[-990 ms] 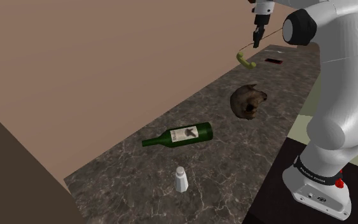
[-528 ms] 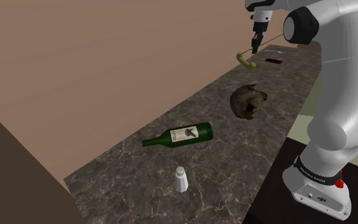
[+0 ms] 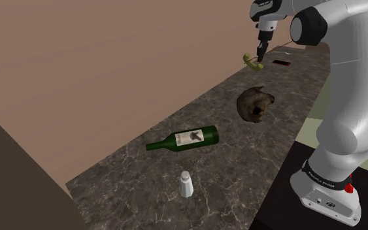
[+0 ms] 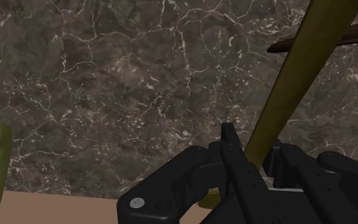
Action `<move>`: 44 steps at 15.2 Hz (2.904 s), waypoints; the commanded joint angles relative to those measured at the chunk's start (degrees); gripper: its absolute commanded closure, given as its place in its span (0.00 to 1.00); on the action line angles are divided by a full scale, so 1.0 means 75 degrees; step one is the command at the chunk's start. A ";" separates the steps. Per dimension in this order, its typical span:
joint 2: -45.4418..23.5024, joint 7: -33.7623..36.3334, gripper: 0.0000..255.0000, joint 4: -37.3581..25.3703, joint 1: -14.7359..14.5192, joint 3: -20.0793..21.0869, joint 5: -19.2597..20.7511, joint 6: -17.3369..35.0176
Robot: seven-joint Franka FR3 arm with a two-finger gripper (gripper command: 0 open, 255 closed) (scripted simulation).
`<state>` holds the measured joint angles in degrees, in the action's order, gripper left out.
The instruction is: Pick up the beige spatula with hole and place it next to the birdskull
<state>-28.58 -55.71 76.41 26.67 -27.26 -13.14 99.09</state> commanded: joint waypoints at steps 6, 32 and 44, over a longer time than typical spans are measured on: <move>-0.0052 -0.0065 1.00 0.0653 -0.0066 0.0030 -0.0047 0.0692; -0.0915 -0.0369 1.00 0.1880 -0.0013 0.0303 -0.0500 0.2702; -0.0915 -0.0369 0.00 0.1880 -0.0014 0.0303 -0.0500 0.2702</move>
<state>-35.44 -58.48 90.50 26.57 -24.99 -16.89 119.35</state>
